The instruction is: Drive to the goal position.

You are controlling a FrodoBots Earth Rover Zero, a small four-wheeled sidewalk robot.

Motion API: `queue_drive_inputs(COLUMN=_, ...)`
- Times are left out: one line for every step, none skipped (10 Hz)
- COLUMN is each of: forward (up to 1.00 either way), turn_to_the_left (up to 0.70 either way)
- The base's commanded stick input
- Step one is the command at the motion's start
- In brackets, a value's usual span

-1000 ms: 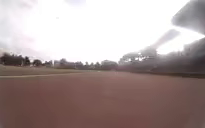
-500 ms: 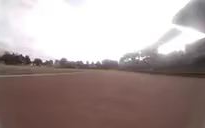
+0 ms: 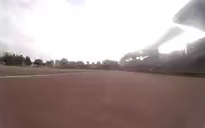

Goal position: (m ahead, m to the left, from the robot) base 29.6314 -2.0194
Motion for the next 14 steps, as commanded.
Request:
queue_drive_inputs(forward=0.7, turn_to_the_left=0.0)
queue_drive_inputs(forward=0.7, turn_to_the_left=0.0)
queue_drive_inputs(forward=0.7, turn_to_the_left=0.0)
queue_drive_inputs(forward=0.7, turn_to_the_left=0.0)
queue_drive_inputs(forward=0.7, turn_to_the_left=0.0)
queue_drive_inputs(forward=0.7, turn_to_the_left=0.0)
queue_drive_inputs(forward=0.7, turn_to_the_left=0.0)
queue_drive_inputs(forward=0.7, turn_to_the_left=0.0)
queue_drive_inputs(forward=0.7, turn_to_the_left=-0.05)
queue_drive_inputs(forward=0.7, turn_to_the_left=-0.16)
queue_drive_inputs(forward=0.7, turn_to_the_left=-0.27)
queue_drive_inputs(forward=0.7, turn_to_the_left=-0.35)
queue_drive_inputs(forward=0.7, turn_to_the_left=-0.35)
queue_drive_inputs(forward=0.7, turn_to_the_left=-0.35)
